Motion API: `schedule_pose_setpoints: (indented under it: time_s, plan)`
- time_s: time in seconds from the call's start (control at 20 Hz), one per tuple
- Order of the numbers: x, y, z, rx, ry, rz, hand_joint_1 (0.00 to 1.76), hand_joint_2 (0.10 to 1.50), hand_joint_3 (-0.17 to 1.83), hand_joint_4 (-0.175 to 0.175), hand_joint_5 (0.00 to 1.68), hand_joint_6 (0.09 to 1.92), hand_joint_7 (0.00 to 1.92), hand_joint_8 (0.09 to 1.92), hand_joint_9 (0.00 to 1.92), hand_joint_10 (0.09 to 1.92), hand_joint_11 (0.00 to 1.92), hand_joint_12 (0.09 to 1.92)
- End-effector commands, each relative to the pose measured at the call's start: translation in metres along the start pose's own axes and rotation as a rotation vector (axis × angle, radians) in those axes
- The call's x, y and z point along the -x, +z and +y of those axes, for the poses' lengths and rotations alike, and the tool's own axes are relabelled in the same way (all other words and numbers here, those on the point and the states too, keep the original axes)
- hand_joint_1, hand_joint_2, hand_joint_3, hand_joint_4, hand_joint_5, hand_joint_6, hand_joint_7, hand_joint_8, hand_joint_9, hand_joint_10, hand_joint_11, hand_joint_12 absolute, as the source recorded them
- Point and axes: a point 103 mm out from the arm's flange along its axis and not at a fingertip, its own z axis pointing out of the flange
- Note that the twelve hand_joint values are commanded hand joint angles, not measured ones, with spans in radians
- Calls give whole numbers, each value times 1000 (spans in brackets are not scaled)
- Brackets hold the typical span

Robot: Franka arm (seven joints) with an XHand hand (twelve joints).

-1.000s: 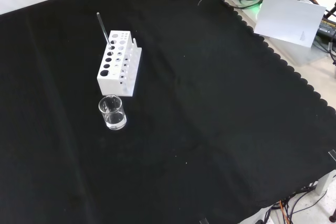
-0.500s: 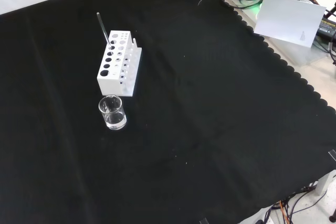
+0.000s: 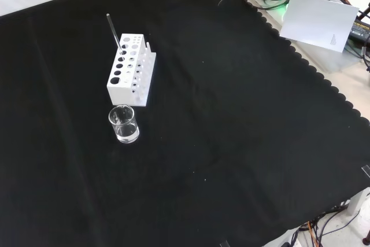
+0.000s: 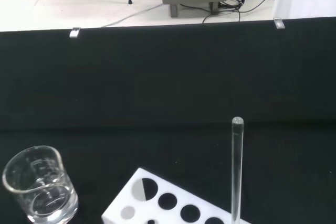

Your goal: Take the glass rod from the white test tube rack.

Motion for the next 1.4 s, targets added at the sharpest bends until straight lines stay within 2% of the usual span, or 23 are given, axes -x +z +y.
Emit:
schedule_pose_setpoints:
  time_s: [0.05, 0.25, 0.65, 0.95, 1.3, 1.4]
  plan:
    - [14, 23, 32, 7, 2, -12, 450, 982, 270, -94, 138, 87, 0, 715, 132, 865, 0, 1316]
    - [25, 32, 38, 6, 19, -11, 451, 977, 284, -95, 144, 87, 24, 751, 280, 893, 18, 1433]
    - [47, 51, 28, -11, 49, -5, 460, 964, 310, -106, 180, 87, 153, 828, 480, 901, 155, 1443]
    - [50, 67, 26, -15, 52, -18, 463, 959, 321, -115, 239, 87, 276, 871, 536, 900, 214, 1428]
    - [57, 90, 34, -20, 41, -21, 478, 952, 340, -135, 400, 89, 503, 955, 685, 932, 382, 1392]
    - [55, 93, 33, -16, 35, -26, 485, 950, 347, -143, 440, 147, 564, 997, 734, 965, 459, 1375]
